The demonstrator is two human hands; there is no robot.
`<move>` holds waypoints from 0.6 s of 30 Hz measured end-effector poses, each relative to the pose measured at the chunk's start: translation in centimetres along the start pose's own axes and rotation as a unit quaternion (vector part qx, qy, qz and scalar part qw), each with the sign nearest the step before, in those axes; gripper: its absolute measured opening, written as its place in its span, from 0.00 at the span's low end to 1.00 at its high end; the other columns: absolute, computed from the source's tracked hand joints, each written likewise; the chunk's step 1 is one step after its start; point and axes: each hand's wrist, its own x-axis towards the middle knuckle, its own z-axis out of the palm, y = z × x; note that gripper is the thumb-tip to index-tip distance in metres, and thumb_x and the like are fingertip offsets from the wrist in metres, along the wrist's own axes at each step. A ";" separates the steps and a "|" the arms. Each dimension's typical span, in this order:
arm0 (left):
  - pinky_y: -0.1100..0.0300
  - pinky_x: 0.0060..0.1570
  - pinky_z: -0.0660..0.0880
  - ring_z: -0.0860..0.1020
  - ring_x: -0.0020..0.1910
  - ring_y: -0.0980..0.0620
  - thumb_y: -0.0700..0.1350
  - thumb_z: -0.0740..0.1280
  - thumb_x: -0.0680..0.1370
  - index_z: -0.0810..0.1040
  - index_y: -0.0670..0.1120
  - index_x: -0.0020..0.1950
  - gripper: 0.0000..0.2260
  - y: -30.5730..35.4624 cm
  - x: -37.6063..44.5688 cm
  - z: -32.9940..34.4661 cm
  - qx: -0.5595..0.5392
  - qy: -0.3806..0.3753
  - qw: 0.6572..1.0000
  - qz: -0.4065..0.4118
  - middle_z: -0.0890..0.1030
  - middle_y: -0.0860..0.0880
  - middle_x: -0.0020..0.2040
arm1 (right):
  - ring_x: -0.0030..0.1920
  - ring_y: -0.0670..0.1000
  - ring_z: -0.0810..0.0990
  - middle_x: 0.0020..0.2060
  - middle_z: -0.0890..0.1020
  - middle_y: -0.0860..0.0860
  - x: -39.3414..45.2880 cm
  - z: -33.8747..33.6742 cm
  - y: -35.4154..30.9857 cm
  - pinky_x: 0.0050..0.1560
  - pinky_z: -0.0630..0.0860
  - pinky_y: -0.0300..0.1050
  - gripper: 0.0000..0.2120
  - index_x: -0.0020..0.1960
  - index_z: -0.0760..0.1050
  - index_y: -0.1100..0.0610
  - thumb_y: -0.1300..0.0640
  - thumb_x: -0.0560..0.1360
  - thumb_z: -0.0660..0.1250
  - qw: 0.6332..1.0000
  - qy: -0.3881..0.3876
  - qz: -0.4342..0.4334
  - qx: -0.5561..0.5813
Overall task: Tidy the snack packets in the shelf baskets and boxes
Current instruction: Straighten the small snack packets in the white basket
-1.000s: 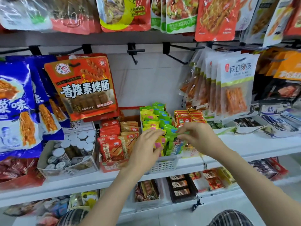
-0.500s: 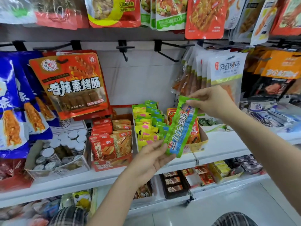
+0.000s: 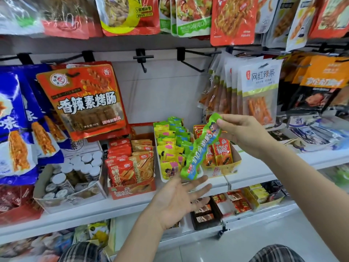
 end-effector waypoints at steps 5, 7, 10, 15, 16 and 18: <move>0.59 0.39 0.83 0.83 0.41 0.46 0.37 0.68 0.76 0.74 0.32 0.65 0.19 -0.2 -1.7 -0.3 -0.123 -0.066 0.989 0.047 0.79 0.33 0.58 | 0.47 0.46 0.84 0.46 0.86 0.51 -0.5 -0.2 0.5 0.47 0.81 0.41 0.06 0.47 0.85 0.56 0.59 0.73 0.70 0.999 -0.009 -0.014 0.036; 0.61 0.42 0.82 0.83 0.44 0.49 0.35 0.68 0.73 0.79 0.35 0.63 0.18 -0.6 -1.8 -0.3 -0.048 -0.022 0.991 0.119 0.82 0.38 0.58 | 0.51 0.48 0.84 0.55 0.83 0.51 -0.6 -0.6 0.8 0.49 0.82 0.47 0.12 0.53 0.85 0.53 0.52 0.72 0.69 0.999 -0.032 0.024 0.010; 0.62 0.44 0.80 0.83 0.47 0.51 0.36 0.71 0.71 0.78 0.41 0.65 0.21 -0.8 -1.9 0.2 0.078 0.062 0.969 0.225 0.83 0.43 0.57 | 0.52 0.55 0.84 0.60 0.77 0.52 -0.9 -0.6 1.3 0.49 0.82 0.51 0.22 0.64 0.78 0.51 0.42 0.74 0.65 0.992 -0.088 0.092 0.025; 0.64 0.45 0.79 0.83 0.51 0.56 0.36 0.73 0.72 0.77 0.49 0.64 0.22 -1.8 -2.1 0.0 0.224 0.105 0.915 0.319 0.85 0.57 0.54 | 0.52 0.57 0.84 0.57 0.82 0.58 -1.1 0.3 2.3 0.47 0.83 0.51 0.21 0.64 0.78 0.48 0.62 0.73 0.73 0.998 -0.051 0.035 -0.026; 0.65 0.46 0.79 0.83 0.52 0.56 0.34 0.73 0.72 0.77 0.49 0.64 0.22 -1.9 -2.2 -0.1 0.227 0.098 0.915 0.319 0.85 0.58 0.53 | 0.51 0.57 0.85 0.56 0.83 0.58 -1.1 0.5 2.3 0.47 0.83 0.51 0.21 0.63 0.78 0.48 0.65 0.73 0.72 0.998 -0.047 0.030 -0.023; 0.63 0.48 0.79 0.83 0.53 0.53 0.32 0.73 0.72 0.78 0.49 0.64 0.24 -2.0 -2.4 -0.2 0.228 0.102 0.917 0.311 0.84 0.56 0.55 | 0.50 0.56 0.85 0.55 0.83 0.57 -1.1 0.8 2.2 0.46 0.83 0.51 0.22 0.63 0.79 0.48 0.66 0.73 0.71 0.998 -0.053 0.024 -0.023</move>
